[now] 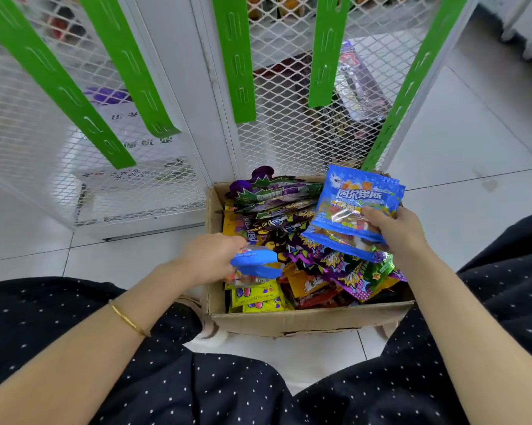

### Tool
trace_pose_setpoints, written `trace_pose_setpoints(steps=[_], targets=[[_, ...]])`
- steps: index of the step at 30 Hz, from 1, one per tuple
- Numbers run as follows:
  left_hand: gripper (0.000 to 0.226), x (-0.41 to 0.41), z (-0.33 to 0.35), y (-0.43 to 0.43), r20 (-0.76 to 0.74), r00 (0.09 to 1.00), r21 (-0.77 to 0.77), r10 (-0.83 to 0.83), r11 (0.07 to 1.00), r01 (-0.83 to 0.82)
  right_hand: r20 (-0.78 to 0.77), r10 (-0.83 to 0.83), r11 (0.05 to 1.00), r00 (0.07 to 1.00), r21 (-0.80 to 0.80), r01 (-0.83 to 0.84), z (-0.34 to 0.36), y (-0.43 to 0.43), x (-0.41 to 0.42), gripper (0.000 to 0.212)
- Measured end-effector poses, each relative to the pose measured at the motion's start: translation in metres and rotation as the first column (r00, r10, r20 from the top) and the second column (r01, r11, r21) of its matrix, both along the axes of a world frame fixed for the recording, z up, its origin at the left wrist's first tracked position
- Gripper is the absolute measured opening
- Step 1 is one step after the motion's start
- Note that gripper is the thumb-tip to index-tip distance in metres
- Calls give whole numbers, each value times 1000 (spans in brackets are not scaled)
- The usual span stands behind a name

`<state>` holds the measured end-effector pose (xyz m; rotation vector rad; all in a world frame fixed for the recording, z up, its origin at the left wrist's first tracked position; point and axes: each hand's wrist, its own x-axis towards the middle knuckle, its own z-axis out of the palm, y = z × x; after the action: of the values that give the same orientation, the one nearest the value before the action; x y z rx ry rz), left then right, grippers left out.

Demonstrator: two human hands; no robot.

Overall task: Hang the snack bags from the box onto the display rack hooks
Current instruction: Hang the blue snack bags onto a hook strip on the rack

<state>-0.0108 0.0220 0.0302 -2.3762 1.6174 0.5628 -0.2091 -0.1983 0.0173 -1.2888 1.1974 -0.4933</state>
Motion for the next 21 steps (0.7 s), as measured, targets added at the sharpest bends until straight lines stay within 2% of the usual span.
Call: trace_pose_setpoints(steps=[2, 4, 6, 8, 13, 14, 15, 17, 18, 19, 21], targets=[[22, 1, 15, -3, -131, 989, -69, 74, 994, -84, -3, -14, 999, 1000, 30, 14, 3, -7, -6, 15], [19, 5, 28, -7, -318, 932, -143, 174, 963, -229, -14, -25, 998, 1000, 51, 26, 7, -11, -13, 13], [22, 7, 44, -13, -534, 800, -160, 274, 897, -413, -32, -23, 997, 999, 73, 25, 10, -13, -19, 15], [32, 8, 62, -22, -685, 655, -160, 318, 812, -562, -47, -8, 995, 999, 97, 13, 14, -15, -24, 16], [26, 3, 93, -69, -889, 402, -210, 219, 587, -782, -108, 82, 993, 991, 96, -72, 20, -30, -30, 18], [27, 0, 96, -81, -895, 403, -251, 190, 533, -808, -107, 111, 989, 988, 112, -99, 19, -35, -30, 22], [25, -4, 96, -91, -870, 462, -332, 175, 484, -809, -104, 142, 983, 984, 132, -128, 16, -39, -31, 24], [18, -9, 84, -105, -699, 678, -543, 226, 449, -709, -106, 225, 964, 968, 167, -206, 11, -47, -31, 25], [21, -11, 71, -108, -585, 771, -616, 253, 480, -625, -122, 283, 951, 951, 168, -261, 8, -49, -30, 22], [26, -14, 56, -109, -469, 845, -644, 258, 555, -527, -144, 338, 937, 930, 148, -318, 6, -50, -27, 19], [38, -25, 26, -106, -175, 968, -552, 181, 796, -249, -192, 368, 928, 910, 25, -371, 0, -51, -18, 15]])
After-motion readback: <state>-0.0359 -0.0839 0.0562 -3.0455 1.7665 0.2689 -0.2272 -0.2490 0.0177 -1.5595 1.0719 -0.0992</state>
